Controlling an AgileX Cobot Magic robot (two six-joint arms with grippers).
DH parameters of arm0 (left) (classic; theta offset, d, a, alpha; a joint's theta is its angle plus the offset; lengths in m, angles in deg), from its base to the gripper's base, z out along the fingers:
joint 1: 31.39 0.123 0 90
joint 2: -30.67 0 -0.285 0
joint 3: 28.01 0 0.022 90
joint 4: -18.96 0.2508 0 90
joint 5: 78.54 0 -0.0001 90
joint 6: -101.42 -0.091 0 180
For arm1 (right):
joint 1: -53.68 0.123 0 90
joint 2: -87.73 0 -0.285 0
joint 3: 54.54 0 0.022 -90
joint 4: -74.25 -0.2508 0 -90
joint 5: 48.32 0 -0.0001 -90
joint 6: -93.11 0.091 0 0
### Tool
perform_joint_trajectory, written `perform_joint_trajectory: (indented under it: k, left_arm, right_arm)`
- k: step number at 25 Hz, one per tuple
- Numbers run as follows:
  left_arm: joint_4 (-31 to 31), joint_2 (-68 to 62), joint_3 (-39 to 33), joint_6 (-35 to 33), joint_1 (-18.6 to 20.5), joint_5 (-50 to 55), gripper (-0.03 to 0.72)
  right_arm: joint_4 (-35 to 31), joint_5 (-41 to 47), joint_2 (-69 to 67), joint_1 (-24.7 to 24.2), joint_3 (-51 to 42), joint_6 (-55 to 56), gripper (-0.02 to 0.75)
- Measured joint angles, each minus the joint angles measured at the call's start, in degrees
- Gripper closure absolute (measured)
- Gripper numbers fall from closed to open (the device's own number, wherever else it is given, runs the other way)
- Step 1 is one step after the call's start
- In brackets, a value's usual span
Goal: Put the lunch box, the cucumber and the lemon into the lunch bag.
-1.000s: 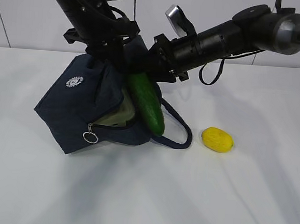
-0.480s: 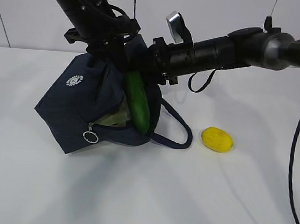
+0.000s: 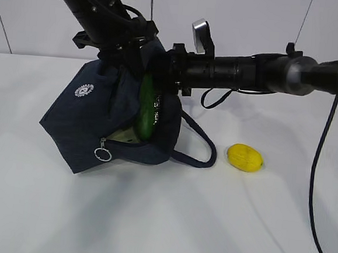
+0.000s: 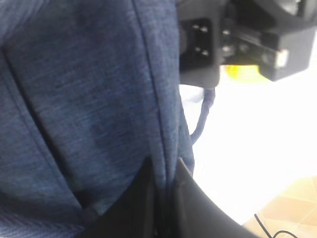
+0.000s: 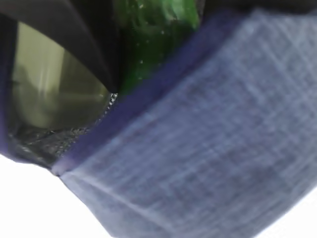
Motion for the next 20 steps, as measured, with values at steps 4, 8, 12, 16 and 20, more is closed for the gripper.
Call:
perform_joint_trajectory:
  k: [4,8,12,16,20]
  left_arm:
    - [0.0,0.0,0.0,0.0,0.0,-0.2,0.686]
    - [-0.1,0.0,0.0,0.0,0.0,-0.2,0.686]
    - [0.0,0.0,0.0,0.0,0.0,0.0,0.686]
    - [0.0,0.0,0.0,0.0,0.0,0.2,0.686]
    - [0.0,0.0,0.0,0.0,0.0,0.3,0.686]
  right_arm:
    - [-4.1,0.0,-1.8,0.5,0.0,-1.4,0.411]
    - [-5.8,-0.9,-2.7,1.8,0.0,-3.4,0.411]
    - [-6.8,-2.5,-2.7,3.1,0.0,-4.6,0.411]
    - [-7.0,-2.9,-2.8,3.2,0.0,-5.2,0.384]
    - [-7.1,-2.5,-2.8,3.2,0.0,-5.6,0.279]
